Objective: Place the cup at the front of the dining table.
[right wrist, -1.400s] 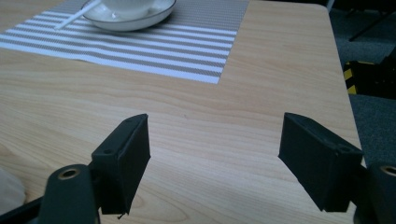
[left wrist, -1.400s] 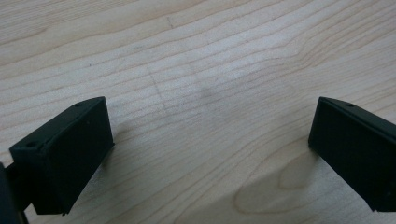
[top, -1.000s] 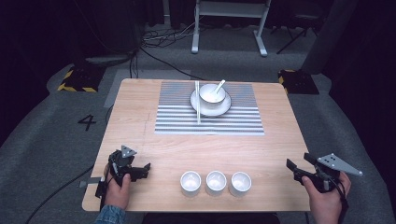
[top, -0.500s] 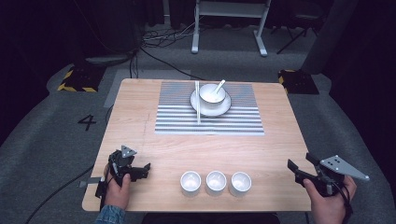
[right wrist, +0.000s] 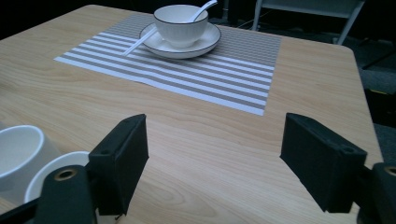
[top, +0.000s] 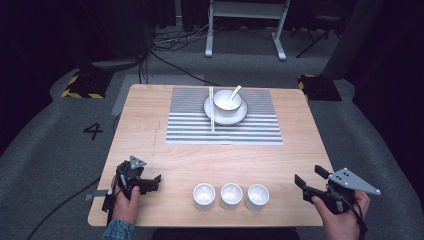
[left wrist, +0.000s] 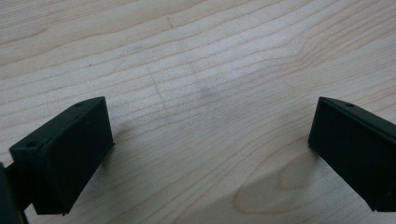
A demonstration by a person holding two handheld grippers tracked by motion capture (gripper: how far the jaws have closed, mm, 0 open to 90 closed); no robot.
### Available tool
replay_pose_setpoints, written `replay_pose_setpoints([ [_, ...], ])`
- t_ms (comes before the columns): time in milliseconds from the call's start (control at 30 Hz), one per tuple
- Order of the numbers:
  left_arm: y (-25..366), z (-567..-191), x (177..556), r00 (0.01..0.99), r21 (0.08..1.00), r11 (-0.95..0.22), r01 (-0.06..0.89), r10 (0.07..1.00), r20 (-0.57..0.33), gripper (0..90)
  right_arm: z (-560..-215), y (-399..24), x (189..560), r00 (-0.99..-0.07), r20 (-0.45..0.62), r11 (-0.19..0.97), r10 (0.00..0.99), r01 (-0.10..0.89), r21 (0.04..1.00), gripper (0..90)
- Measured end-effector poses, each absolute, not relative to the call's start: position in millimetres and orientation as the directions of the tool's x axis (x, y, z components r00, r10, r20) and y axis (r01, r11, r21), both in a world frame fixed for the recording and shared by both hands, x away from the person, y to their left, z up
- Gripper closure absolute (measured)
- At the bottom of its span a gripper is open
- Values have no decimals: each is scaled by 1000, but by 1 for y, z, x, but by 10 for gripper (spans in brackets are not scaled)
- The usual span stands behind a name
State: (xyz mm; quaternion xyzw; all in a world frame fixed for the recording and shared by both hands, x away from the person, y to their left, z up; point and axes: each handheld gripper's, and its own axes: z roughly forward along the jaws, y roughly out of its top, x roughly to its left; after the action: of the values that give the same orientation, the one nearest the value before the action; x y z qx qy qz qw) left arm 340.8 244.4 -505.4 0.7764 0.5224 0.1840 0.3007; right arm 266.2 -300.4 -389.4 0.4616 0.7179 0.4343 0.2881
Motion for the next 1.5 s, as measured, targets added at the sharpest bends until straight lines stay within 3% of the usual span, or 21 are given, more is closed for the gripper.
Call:
replay_pose_setpoints([
  [367,244,-505,341,386,658,-272,702,922,-31,0,-388,-259,261,-511,-32,257,859,378,889,225],
  [867,244,-505,341,386,658,-272,702,922,-31,0,-386,-227,259,-577,-51,297,815,341,892,189],
  [967,244,-505,341,386,658,-272,702,922,-31,0,-388,-219,259,-604,-68,323,794,325,889,219],
  [1500,244,-505,341,386,658,-272,702,922,-31,0,-415,-196,260,-609,-31,300,793,345,889,180],
])
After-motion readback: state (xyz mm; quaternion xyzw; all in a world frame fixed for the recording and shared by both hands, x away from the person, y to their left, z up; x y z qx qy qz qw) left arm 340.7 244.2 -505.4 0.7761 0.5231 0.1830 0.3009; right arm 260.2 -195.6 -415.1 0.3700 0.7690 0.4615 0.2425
